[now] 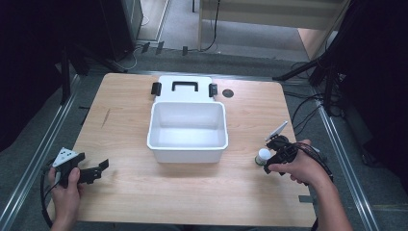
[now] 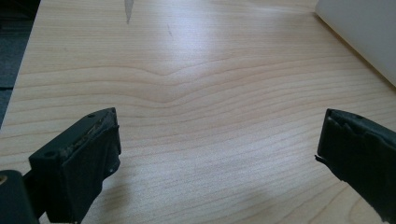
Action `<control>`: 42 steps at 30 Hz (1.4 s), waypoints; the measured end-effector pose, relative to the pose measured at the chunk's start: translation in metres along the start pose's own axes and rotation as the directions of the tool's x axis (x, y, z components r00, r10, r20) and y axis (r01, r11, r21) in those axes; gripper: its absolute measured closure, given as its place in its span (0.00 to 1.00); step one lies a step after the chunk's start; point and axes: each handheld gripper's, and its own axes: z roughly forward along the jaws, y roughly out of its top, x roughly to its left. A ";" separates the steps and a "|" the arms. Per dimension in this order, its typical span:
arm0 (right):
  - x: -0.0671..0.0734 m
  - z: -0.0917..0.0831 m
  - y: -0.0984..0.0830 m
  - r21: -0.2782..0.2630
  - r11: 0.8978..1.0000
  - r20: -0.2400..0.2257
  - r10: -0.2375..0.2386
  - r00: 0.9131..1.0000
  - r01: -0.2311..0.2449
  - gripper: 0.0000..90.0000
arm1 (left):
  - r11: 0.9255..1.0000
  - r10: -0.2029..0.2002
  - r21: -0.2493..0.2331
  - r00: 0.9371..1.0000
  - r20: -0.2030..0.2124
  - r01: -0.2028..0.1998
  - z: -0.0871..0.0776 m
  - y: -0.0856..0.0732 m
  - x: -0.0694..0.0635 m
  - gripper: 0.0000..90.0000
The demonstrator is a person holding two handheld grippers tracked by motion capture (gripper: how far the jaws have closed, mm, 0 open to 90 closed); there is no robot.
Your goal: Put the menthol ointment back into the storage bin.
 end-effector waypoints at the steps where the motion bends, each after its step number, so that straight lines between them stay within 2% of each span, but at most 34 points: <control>1: 0.000 0.000 0.000 0.000 1.000 0.000 0.000 1.000 0.000 0.31 | 1.000 0.000 0.000 1.000 0.000 0.000 0.000 0.000 0.000 0.00; 12: -0.002 -0.001 0.017 0.000 1.000 0.003 -0.001 1.000 0.001 0.35 | 1.000 -0.001 0.000 1.000 0.000 0.001 0.000 0.000 0.000 0.00; 27: 0.005 0.000 0.039 -0.012 1.000 -0.010 -0.007 1.000 0.007 0.39 | 1.000 0.001 0.002 1.000 0.000 -0.001 0.000 0.000 0.000 0.00; 35: 0.009 0.002 0.047 -0.006 1.000 -0.032 -0.012 0.999 0.011 0.50 | 1.000 0.000 0.002 1.000 0.001 0.000 0.000 0.000 0.000 0.00; 38: 0.009 0.003 0.048 -0.001 1.000 -0.020 -0.018 1.000 0.018 0.57 | 1.000 0.000 0.002 1.000 0.001 0.000 0.000 0.000 0.000 0.00; 42: 0.008 0.003 0.048 -0.001 1.000 -0.030 -0.029 0.999 0.029 0.57 | 1.000 0.000 0.003 1.000 0.001 0.000 0.000 0.000 0.000 0.00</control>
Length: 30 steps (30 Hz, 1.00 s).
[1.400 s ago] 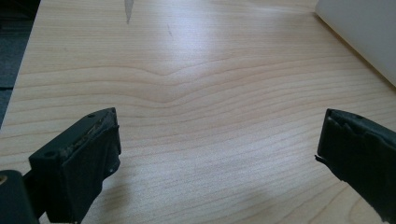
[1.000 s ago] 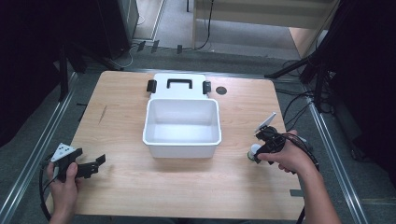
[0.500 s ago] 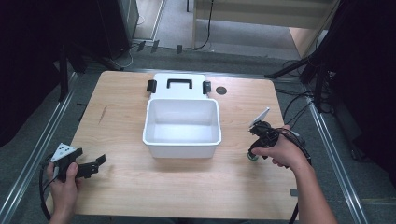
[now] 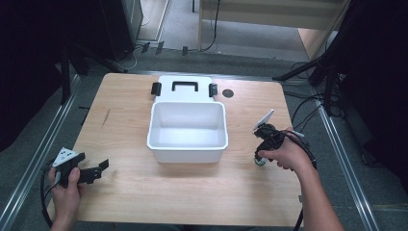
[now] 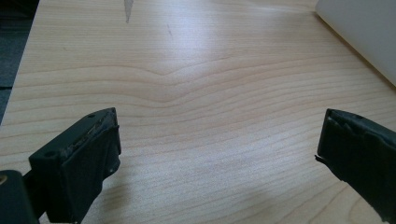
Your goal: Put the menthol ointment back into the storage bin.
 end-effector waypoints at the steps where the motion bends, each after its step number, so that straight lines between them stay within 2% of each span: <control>1: 0.001 0.000 0.000 0.002 1.000 -0.003 -0.001 1.000 0.001 0.57 | 1.000 0.000 0.000 1.000 0.000 0.000 0.000 0.000 0.000 0.00; 5: 0.002 -0.004 0.001 -0.005 1.000 -0.004 -0.026 1.000 0.026 0.57 | 1.000 0.001 0.001 1.000 -0.001 -0.001 0.000 0.000 0.000 0.00; 15: 0.004 -0.018 0.006 -0.016 0.999 -0.021 -0.052 0.998 0.052 0.57 | 1.000 0.001 -0.001 1.000 0.000 -0.001 0.000 0.000 0.000 0.00; 30: 0.010 -0.052 0.023 -0.030 0.995 -0.038 -0.095 0.995 0.094 0.57 | 1.000 0.000 -0.001 1.000 0.001 0.000 0.000 0.000 0.000 0.00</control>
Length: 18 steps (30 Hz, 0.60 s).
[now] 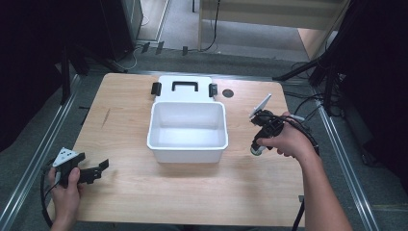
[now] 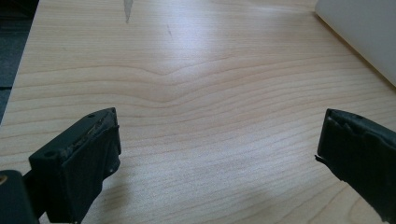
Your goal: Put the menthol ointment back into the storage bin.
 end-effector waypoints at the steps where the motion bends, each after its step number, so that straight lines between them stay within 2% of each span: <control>1: 0.001 -0.002 0.001 0.002 1.000 -0.003 -0.004 1.000 0.004 0.58 | 1.000 0.000 0.000 1.000 0.000 0.000 0.000 0.000 0.000 0.00; 14: 0.001 -0.027 0.018 0.013 0.999 -0.014 -0.045 0.999 0.045 0.58 | 1.000 -0.001 0.001 1.000 0.002 0.001 0.000 0.000 0.000 0.00; 18: 0.002 -0.032 0.021 0.014 0.998 -0.005 -0.054 0.999 0.054 0.58 | 1.000 0.000 0.001 1.000 0.001 0.000 0.000 0.000 0.000 0.00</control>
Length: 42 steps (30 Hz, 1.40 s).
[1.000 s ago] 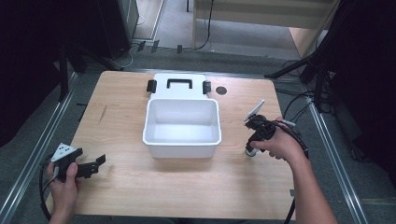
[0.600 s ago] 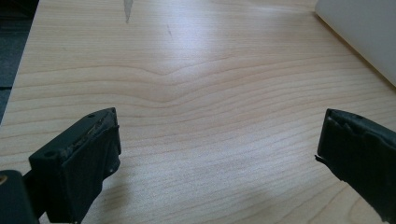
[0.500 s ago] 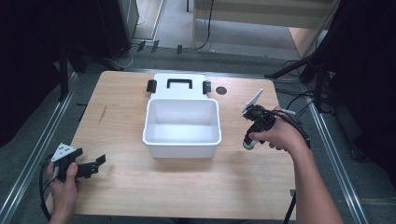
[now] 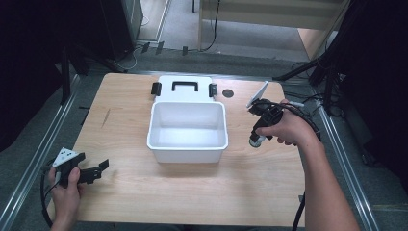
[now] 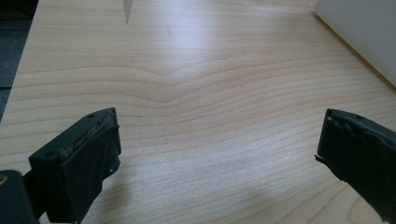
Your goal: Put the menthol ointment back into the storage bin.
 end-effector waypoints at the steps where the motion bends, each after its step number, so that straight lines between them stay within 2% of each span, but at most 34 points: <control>1: 0.001 -0.002 0.001 0.000 1.000 0.001 0.002 1.000 -0.002 0.58 | 1.000 -0.001 0.000 1.000 0.000 0.001 0.000 0.000 0.000 0.00; 21: 0.016 -0.040 0.030 0.006 0.999 0.023 -0.048 0.999 0.047 0.57 | 1.000 -0.005 -0.001 1.000 0.005 0.005 0.000 0.000 0.001 0.00; 32: 0.035 -0.057 0.048 -0.009 0.996 0.020 -0.088 0.996 0.088 0.58 | 1.000 -0.005 -0.002 1.000 0.006 0.005 0.000 0.000 0.001 0.00; 42: 0.053 -0.062 0.067 -0.015 0.993 0.025 -0.121 0.992 0.121 0.58 | 1.000 -0.004 -0.001 1.000 0.007 0.004 0.000 0.000 0.001 0.00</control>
